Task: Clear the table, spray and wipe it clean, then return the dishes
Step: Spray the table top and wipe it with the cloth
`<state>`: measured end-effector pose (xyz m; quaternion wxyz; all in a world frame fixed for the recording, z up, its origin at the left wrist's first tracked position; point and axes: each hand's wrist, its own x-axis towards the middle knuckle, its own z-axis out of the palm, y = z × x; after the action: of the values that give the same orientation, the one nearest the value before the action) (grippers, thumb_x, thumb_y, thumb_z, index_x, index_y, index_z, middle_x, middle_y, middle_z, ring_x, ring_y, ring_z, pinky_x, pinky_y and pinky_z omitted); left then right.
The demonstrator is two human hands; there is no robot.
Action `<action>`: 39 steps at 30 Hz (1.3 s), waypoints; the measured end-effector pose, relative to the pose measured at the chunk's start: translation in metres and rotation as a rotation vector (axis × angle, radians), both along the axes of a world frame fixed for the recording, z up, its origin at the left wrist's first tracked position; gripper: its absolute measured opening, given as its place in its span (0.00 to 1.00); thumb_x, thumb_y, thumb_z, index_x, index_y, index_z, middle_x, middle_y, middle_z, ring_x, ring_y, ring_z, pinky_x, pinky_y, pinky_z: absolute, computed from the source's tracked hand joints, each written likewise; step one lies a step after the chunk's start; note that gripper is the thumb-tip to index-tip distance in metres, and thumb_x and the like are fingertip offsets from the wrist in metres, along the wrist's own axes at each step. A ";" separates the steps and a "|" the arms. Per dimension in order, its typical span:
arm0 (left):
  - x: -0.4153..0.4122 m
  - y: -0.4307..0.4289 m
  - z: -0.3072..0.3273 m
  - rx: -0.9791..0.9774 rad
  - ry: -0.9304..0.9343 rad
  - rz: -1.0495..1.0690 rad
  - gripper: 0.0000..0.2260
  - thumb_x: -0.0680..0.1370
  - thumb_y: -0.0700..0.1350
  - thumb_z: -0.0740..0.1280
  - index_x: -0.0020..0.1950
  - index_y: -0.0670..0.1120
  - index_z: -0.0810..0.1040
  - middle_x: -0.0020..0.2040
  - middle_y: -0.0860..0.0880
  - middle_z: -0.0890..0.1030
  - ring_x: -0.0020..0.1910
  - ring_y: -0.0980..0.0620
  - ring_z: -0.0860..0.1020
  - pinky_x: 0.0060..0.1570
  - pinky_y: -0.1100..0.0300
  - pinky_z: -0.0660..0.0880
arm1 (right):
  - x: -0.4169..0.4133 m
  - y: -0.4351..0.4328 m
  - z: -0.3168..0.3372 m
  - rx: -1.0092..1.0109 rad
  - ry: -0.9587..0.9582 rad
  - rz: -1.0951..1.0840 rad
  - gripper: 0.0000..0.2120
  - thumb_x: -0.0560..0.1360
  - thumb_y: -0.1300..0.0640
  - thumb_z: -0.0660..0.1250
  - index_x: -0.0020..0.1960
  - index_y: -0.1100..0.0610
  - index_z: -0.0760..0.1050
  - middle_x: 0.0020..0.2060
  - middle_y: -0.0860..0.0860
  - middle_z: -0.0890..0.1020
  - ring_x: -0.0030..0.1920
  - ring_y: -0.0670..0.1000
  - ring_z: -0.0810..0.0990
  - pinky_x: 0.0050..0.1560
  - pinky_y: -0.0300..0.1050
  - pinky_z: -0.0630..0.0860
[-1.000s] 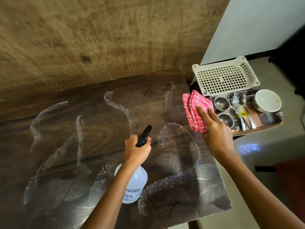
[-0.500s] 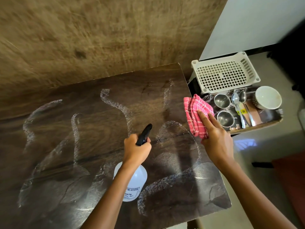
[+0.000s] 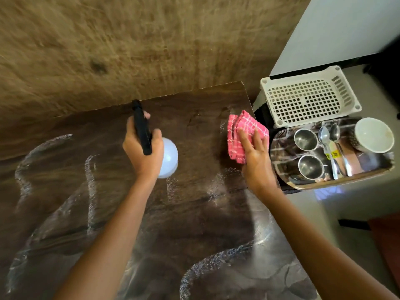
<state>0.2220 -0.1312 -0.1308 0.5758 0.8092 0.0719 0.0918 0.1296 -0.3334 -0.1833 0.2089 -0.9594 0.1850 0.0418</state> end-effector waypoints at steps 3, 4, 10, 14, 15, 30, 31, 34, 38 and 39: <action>0.024 -0.006 -0.006 -0.012 -0.085 0.053 0.12 0.75 0.34 0.63 0.54 0.49 0.72 0.38 0.73 0.76 0.38 0.71 0.75 0.43 0.77 0.68 | 0.028 0.022 -0.010 -0.029 0.211 0.165 0.43 0.73 0.73 0.58 0.76 0.48 0.39 0.75 0.59 0.39 0.73 0.67 0.36 0.69 0.71 0.47; 0.031 -0.008 -0.009 -0.020 -0.107 0.066 0.11 0.76 0.35 0.63 0.55 0.48 0.72 0.39 0.72 0.77 0.40 0.72 0.75 0.45 0.77 0.68 | 0.028 0.032 -0.018 -0.053 0.269 0.246 0.43 0.73 0.71 0.60 0.76 0.49 0.38 0.75 0.60 0.37 0.72 0.68 0.35 0.68 0.73 0.47; 0.057 -0.001 -0.031 -0.078 -0.138 0.145 0.14 0.75 0.37 0.62 0.52 0.56 0.71 0.45 0.68 0.80 0.45 0.68 0.77 0.52 0.61 0.75 | -0.020 0.018 -0.041 -0.160 0.315 0.340 0.54 0.56 0.67 0.78 0.75 0.53 0.54 0.73 0.63 0.52 0.70 0.70 0.44 0.59 0.75 0.44; 0.065 0.006 -0.049 -0.073 -0.207 0.168 0.17 0.73 0.34 0.62 0.55 0.55 0.73 0.48 0.59 0.80 0.44 0.54 0.79 0.49 0.46 0.76 | 0.032 -0.023 -0.040 -0.207 0.359 0.166 0.44 0.74 0.67 0.62 0.75 0.48 0.34 0.73 0.58 0.33 0.69 0.67 0.29 0.65 0.72 0.38; 0.066 0.007 -0.054 -0.061 -0.237 0.164 0.17 0.72 0.33 0.61 0.55 0.52 0.74 0.49 0.53 0.80 0.45 0.49 0.79 0.49 0.43 0.76 | 0.058 -0.025 -0.042 -0.219 0.380 0.133 0.43 0.75 0.67 0.60 0.75 0.47 0.34 0.74 0.58 0.33 0.70 0.68 0.31 0.65 0.73 0.41; 0.075 0.012 -0.072 0.062 -0.317 0.064 0.15 0.71 0.36 0.58 0.47 0.25 0.74 0.47 0.67 0.79 0.44 0.64 0.79 0.47 0.57 0.78 | 0.069 -0.025 -0.040 -0.104 0.389 0.227 0.48 0.72 0.71 0.61 0.73 0.42 0.33 0.72 0.51 0.29 0.67 0.62 0.23 0.61 0.79 0.42; 0.075 0.014 -0.075 0.071 -0.312 0.063 0.14 0.72 0.36 0.58 0.47 0.25 0.75 0.47 0.67 0.79 0.44 0.64 0.79 0.47 0.53 0.78 | 0.097 -0.025 -0.043 -0.108 0.357 0.192 0.46 0.73 0.70 0.61 0.74 0.42 0.35 0.73 0.51 0.30 0.69 0.63 0.25 0.61 0.79 0.43; 0.075 0.015 -0.077 0.062 -0.312 0.092 0.13 0.71 0.36 0.58 0.47 0.26 0.75 0.43 0.62 0.80 0.45 0.59 0.80 0.46 0.42 0.78 | 0.163 -0.018 -0.043 -0.083 0.358 0.230 0.44 0.74 0.69 0.62 0.75 0.43 0.39 0.74 0.53 0.33 0.71 0.66 0.30 0.61 0.80 0.44; 0.075 0.016 -0.079 0.076 -0.259 0.145 0.12 0.72 0.35 0.57 0.47 0.27 0.74 0.37 0.58 0.81 0.38 0.39 0.80 0.48 0.44 0.78 | 0.125 0.019 -0.038 -0.164 0.330 0.575 0.43 0.74 0.61 0.66 0.75 0.43 0.39 0.74 0.53 0.33 0.71 0.66 0.31 0.62 0.79 0.44; 0.075 0.017 -0.078 0.079 -0.266 0.147 0.12 0.72 0.35 0.57 0.47 0.28 0.75 0.37 0.59 0.81 0.38 0.38 0.80 0.49 0.46 0.78 | 0.097 0.017 -0.041 -0.153 0.318 0.630 0.45 0.74 0.61 0.66 0.75 0.42 0.38 0.74 0.51 0.32 0.71 0.64 0.29 0.62 0.79 0.42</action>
<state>0.2974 -0.1144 -0.2087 0.5396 0.8046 0.0503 0.2427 0.2268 -0.3165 -0.2244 0.0820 -0.9637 -0.0867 0.2390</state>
